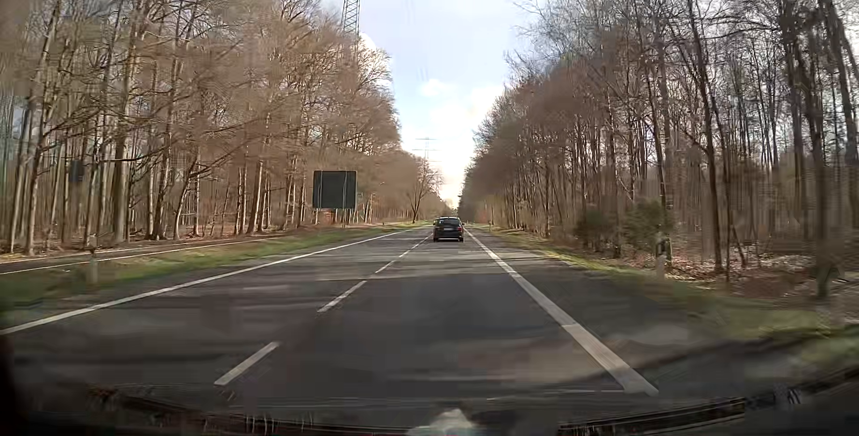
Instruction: Follow the waypoints while adhering to traffic rules and regulations
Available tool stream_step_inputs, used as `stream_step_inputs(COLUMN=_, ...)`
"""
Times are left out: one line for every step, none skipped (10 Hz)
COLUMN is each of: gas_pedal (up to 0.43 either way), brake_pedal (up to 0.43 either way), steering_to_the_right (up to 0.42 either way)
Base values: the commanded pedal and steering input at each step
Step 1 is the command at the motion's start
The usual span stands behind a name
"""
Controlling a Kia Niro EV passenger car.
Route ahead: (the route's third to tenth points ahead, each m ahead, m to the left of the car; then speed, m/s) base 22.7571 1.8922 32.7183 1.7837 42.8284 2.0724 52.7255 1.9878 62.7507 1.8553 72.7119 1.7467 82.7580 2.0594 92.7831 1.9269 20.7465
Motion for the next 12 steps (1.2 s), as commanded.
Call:
stream_step_inputs(gas_pedal=0.220, brake_pedal=0.000, steering_to_the_right=0.000)
stream_step_inputs(gas_pedal=0.209, brake_pedal=0.000, steering_to_the_right=-0.001)
stream_step_inputs(gas_pedal=0.209, brake_pedal=0.000, steering_to_the_right=0.000)
stream_step_inputs(gas_pedal=0.209, brake_pedal=0.000, steering_to_the_right=0.000)
stream_step_inputs(gas_pedal=0.197, brake_pedal=0.000, steering_to_the_right=0.000)
stream_step_inputs(gas_pedal=0.189, brake_pedal=0.000, steering_to_the_right=0.000)
stream_step_inputs(gas_pedal=0.177, brake_pedal=0.000, steering_to_the_right=0.000)
stream_step_inputs(gas_pedal=0.169, brake_pedal=0.000, steering_to_the_right=-0.001)
stream_step_inputs(gas_pedal=0.169, brake_pedal=0.000, steering_to_the_right=-0.001)
stream_step_inputs(gas_pedal=0.157, brake_pedal=0.000, steering_to_the_right=-0.001)
stream_step_inputs(gas_pedal=0.157, brake_pedal=0.000, steering_to_the_right=-0.001)
stream_step_inputs(gas_pedal=0.157, brake_pedal=0.000, steering_to_the_right=-0.001)
